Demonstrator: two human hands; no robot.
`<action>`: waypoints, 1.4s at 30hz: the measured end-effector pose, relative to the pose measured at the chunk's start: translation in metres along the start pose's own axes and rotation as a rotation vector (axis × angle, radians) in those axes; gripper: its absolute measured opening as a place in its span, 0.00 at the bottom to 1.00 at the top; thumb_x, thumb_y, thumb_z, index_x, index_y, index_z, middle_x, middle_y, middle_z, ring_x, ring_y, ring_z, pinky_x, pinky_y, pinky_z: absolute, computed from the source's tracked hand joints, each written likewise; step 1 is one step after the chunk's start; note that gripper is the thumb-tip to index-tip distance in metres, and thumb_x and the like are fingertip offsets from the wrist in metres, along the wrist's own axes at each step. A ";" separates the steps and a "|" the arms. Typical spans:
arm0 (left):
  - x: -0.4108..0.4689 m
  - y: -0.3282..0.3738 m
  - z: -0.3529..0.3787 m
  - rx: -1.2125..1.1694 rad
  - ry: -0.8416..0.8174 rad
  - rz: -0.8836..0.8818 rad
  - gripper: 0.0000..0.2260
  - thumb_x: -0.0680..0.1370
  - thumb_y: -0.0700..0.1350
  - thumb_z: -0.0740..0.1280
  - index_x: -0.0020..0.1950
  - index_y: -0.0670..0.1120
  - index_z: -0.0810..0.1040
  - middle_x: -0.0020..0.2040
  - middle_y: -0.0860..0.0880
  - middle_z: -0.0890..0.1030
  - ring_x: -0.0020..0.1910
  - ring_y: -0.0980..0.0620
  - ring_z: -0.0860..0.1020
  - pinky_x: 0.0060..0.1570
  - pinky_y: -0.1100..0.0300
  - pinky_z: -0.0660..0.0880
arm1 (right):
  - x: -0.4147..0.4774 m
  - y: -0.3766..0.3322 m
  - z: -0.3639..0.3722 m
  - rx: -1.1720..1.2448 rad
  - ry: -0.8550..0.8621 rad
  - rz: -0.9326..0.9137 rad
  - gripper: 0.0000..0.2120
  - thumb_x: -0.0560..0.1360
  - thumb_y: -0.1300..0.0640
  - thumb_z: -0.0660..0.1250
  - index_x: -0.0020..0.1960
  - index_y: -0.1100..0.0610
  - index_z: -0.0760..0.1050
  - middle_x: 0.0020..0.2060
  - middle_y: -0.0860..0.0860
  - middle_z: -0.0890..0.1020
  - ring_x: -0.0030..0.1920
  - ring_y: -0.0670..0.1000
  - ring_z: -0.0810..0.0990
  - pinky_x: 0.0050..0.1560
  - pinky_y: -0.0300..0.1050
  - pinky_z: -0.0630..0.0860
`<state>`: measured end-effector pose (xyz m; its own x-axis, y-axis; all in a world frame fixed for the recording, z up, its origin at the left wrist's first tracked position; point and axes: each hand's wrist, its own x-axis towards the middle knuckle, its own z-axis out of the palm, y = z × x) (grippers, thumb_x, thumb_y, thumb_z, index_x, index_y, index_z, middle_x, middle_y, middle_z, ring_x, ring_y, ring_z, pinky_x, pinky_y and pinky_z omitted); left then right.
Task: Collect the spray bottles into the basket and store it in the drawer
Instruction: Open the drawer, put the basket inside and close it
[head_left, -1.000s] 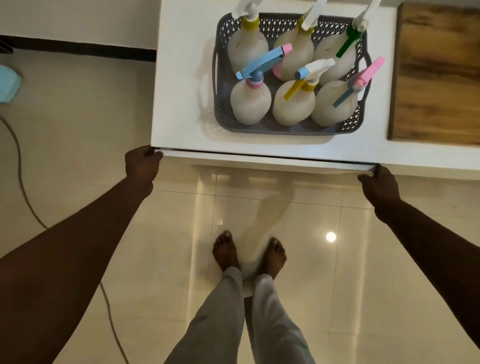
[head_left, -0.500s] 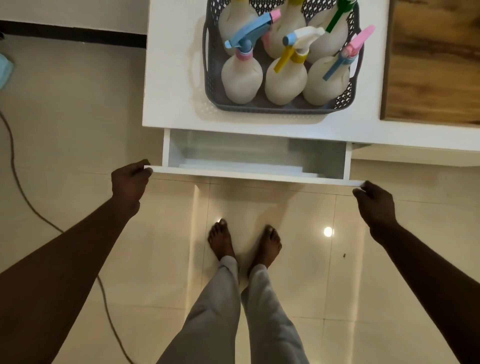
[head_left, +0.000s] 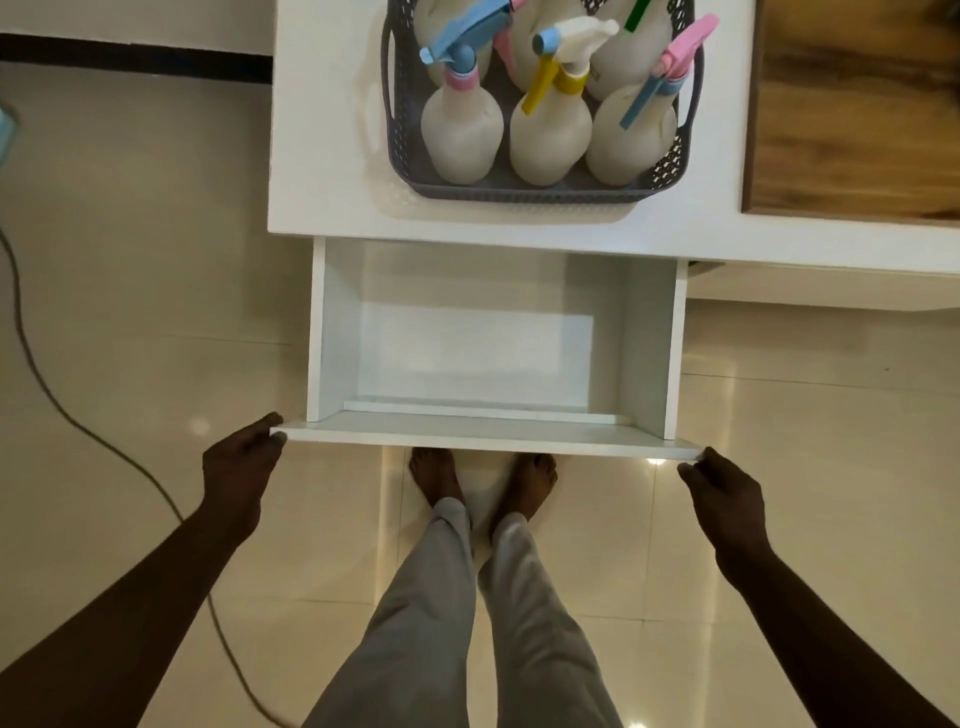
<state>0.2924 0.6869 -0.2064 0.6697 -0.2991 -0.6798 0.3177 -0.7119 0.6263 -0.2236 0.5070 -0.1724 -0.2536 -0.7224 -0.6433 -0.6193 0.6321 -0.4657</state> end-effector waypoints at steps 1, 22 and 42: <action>-0.006 -0.003 -0.002 0.007 0.001 -0.005 0.17 0.80 0.33 0.70 0.69 0.39 0.81 0.58 0.43 0.82 0.54 0.49 0.77 0.62 0.56 0.72 | -0.005 0.003 0.000 0.007 0.005 0.018 0.14 0.77 0.53 0.71 0.46 0.32 0.81 0.41 0.34 0.84 0.46 0.42 0.79 0.50 0.44 0.73; 0.018 0.055 -0.016 0.312 0.321 0.012 0.17 0.76 0.38 0.69 0.65 0.40 0.82 0.62 0.36 0.84 0.61 0.34 0.83 0.65 0.40 0.78 | -0.003 -0.037 -0.028 -0.153 -0.038 0.032 0.30 0.78 0.46 0.73 0.77 0.51 0.70 0.74 0.53 0.76 0.71 0.56 0.76 0.68 0.56 0.75; 0.072 0.371 0.213 0.160 -0.213 0.234 0.07 0.81 0.34 0.63 0.46 0.45 0.75 0.48 0.43 0.79 0.42 0.47 0.80 0.47 0.56 0.82 | 0.160 -0.393 -0.005 0.370 -0.090 -0.218 0.07 0.78 0.63 0.68 0.42 0.58 0.78 0.43 0.59 0.78 0.43 0.54 0.77 0.48 0.48 0.75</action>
<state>0.3156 0.2658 -0.1042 0.5519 -0.5798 -0.5994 0.0517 -0.6936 0.7185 -0.0243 0.1419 -0.0891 -0.0707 -0.8334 -0.5481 -0.3389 0.5369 -0.7726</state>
